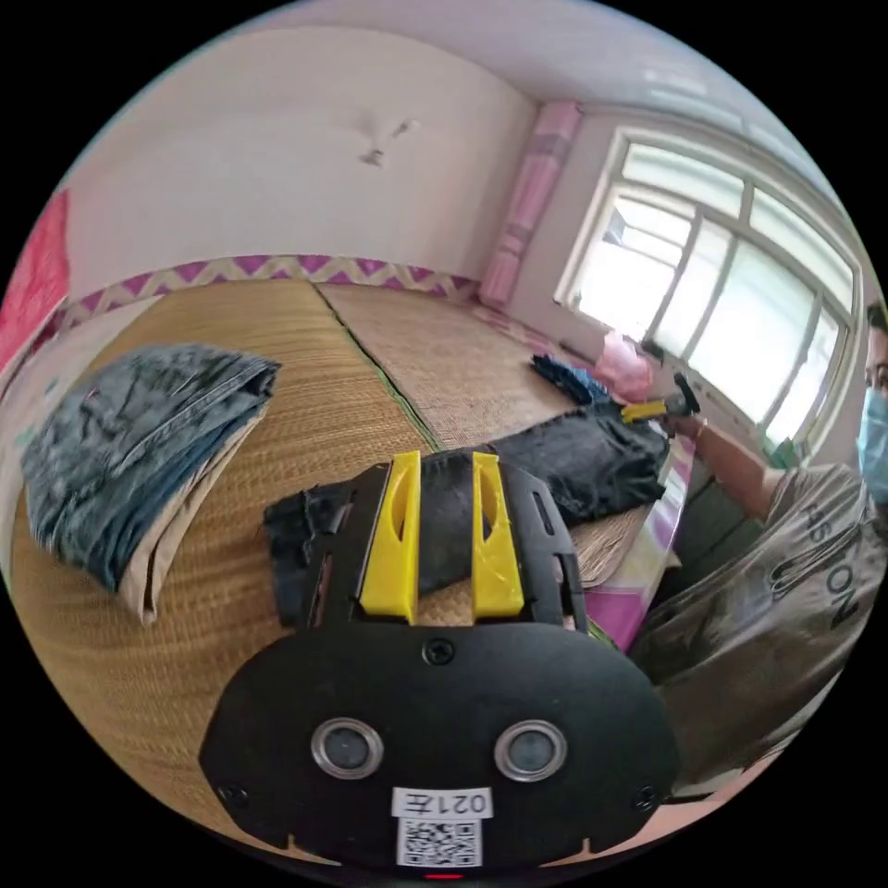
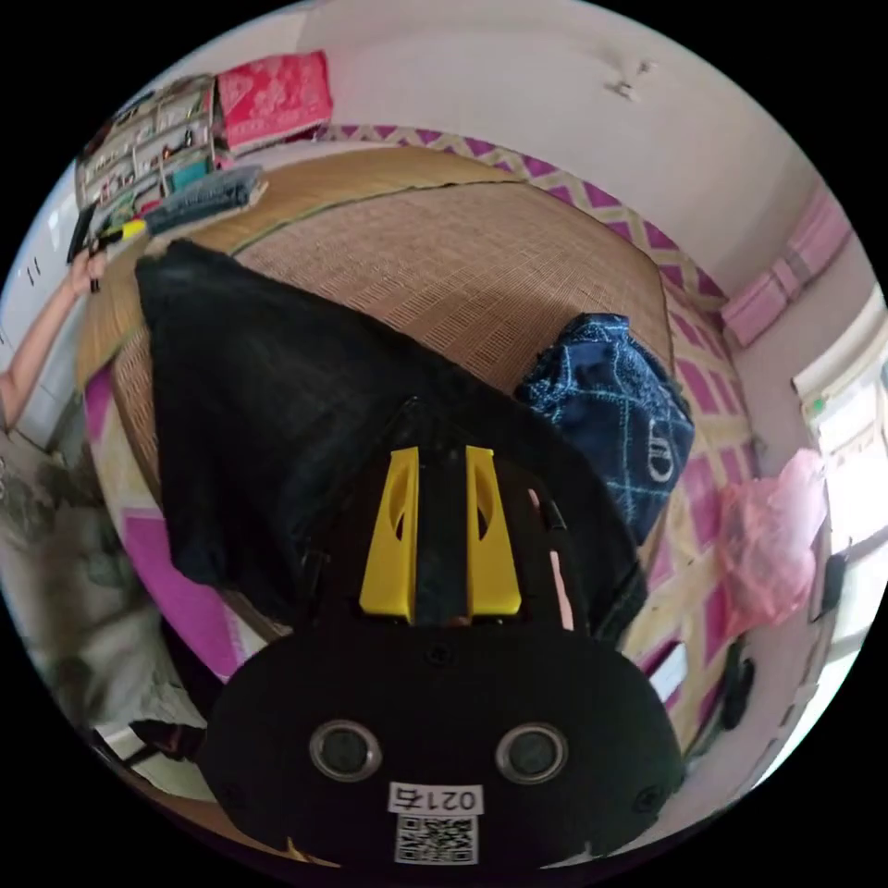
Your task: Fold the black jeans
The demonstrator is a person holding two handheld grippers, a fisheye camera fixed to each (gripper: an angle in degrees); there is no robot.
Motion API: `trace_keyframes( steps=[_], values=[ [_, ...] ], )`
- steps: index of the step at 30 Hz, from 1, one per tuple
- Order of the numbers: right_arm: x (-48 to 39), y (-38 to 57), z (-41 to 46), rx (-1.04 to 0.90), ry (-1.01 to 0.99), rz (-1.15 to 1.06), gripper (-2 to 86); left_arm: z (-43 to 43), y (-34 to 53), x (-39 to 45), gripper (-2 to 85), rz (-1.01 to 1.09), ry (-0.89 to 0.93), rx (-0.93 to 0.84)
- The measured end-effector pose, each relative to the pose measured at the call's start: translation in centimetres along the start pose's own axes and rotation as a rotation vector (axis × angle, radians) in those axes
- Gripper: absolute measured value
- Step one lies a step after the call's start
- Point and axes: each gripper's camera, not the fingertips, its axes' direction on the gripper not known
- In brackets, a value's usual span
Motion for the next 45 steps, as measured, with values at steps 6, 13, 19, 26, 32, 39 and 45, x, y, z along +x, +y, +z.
trace_keyframes(
  steps=[6,13,19,26,32,39,45],
  values=[
    [4.5,-4.0,1.7,-0.018,0.096,-0.142,8.3,11.7,-5.0,2.3,10.8,0.164,-0.026,-0.269],
    [7.4,-6.6,6.1,-0.252,0.076,-0.321,6.6,17.9,-5.7,4.2,12.3,0.307,0.013,-0.442],
    [7.4,-5.3,6.1,-0.245,0.081,-0.374,0.3,19.4,-4.7,6.2,4.5,0.366,-0.03,-0.511],
    [8.9,-2.7,2.6,-0.14,0.082,-0.313,-0.7,17.2,-4.0,9.1,-0.8,0.437,-0.112,-0.445],
    [10.1,3.9,-6.1,0.033,0.03,-0.235,-0.8,6.9,-3.1,14.3,-0.9,0.506,-0.139,-0.194],
    [3.8,23.6,-17.7,0.282,-0.094,-0.21,-0.8,-8.1,7.6,22.3,-0.9,0.549,-0.023,-0.03],
    [-2.1,34.7,-13.1,0.155,-0.232,-0.088,-0.6,-6.7,18.7,21.9,-0.9,0.279,0.083,-0.122]
  ],
)
